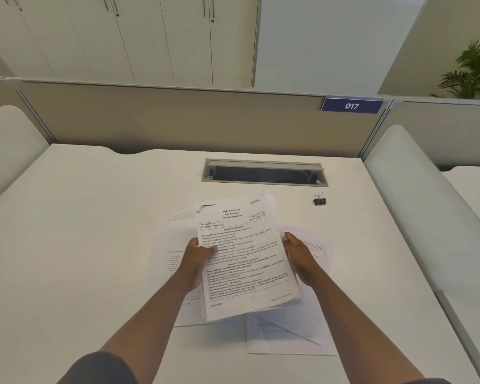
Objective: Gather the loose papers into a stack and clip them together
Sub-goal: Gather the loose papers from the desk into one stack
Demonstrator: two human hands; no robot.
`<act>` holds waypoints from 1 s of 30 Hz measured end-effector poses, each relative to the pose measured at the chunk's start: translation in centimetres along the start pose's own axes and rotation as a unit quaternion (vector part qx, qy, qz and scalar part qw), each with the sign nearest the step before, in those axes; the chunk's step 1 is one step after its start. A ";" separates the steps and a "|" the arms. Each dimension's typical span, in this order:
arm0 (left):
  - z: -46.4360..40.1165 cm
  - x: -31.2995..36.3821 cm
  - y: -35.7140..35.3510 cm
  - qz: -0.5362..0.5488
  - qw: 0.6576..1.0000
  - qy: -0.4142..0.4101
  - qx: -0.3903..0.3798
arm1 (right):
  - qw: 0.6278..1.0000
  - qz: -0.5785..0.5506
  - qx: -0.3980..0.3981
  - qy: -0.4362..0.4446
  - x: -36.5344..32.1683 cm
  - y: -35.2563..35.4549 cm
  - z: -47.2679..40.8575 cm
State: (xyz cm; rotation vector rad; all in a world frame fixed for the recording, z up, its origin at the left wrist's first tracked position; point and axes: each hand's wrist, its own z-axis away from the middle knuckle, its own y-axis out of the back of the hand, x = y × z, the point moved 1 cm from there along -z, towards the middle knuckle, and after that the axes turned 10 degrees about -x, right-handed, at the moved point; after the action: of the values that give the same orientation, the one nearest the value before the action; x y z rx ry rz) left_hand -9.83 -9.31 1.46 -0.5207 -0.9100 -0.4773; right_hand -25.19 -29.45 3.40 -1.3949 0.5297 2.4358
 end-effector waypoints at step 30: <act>0.1 -2.8 9.7 -0.446 0.827 0.181 0.289 | 0.994 -0.096 0.047 0.008 3.3 2.5 -1.0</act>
State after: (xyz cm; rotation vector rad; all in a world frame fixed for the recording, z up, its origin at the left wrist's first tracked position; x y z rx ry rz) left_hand -5.63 -1.28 -2.95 0.5953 -0.8304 -1.0534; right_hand -27.09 -31.95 0.54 -1.3599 0.4832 2.2206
